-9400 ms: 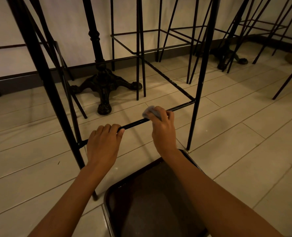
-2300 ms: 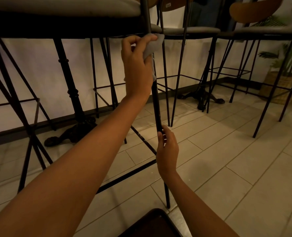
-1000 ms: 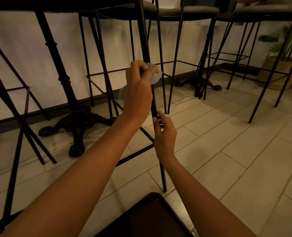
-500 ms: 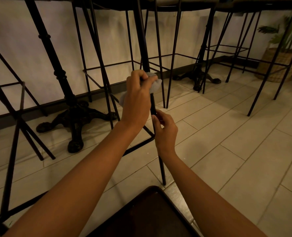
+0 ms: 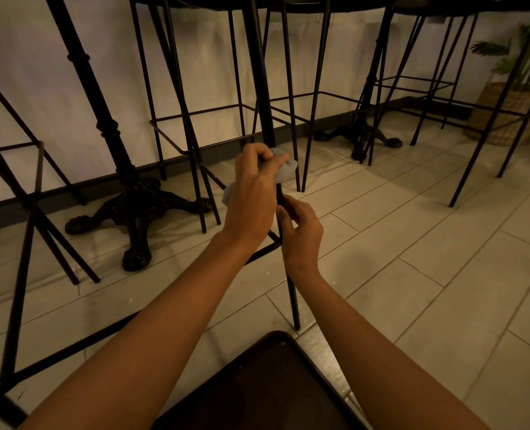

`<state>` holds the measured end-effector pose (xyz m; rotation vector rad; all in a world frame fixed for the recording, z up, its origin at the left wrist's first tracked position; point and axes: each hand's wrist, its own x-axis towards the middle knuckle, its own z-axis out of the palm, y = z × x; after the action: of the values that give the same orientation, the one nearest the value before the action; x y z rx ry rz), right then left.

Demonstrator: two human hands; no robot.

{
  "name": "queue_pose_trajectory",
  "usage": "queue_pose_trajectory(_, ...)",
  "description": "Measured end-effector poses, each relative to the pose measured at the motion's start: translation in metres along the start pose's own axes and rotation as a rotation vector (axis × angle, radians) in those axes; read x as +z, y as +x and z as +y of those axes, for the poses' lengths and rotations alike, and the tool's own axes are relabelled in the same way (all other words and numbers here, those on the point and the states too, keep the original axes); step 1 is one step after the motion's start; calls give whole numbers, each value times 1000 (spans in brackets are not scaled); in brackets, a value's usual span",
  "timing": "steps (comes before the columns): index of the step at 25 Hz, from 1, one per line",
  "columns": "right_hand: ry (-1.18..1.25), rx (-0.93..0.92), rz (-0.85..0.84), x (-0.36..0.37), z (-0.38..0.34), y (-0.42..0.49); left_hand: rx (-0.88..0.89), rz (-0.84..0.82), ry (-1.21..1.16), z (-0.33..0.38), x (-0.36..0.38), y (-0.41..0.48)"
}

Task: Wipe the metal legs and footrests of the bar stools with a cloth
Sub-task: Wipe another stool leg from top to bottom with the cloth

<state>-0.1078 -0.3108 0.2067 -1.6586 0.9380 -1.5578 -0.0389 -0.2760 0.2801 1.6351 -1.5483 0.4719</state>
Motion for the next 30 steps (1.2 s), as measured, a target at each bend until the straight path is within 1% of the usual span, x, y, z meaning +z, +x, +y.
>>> queue_pose_trajectory(3,10,-4,3,0,3,-1,38,40,8,2,-1,2)
queue_pose_trajectory(9,4,17,-17,-2,7,-2,63,57,91,-12,14,-4)
queue_pose_trajectory(14,-14,22,-23,-5,12,-3,65,33,112,-8,13,-5)
queue_pose_trajectory(18,-26,13,-31,-6,14,-4,65,18,74,-9,14,-11)
queue_pose_trajectory(24,-57,-13,-48,-6,21,-5,116,118,95,-9,18,-11)
queue_pose_trajectory(30,-56,18,-80,-11,28,-7,122,83,137,-20,31,-18)
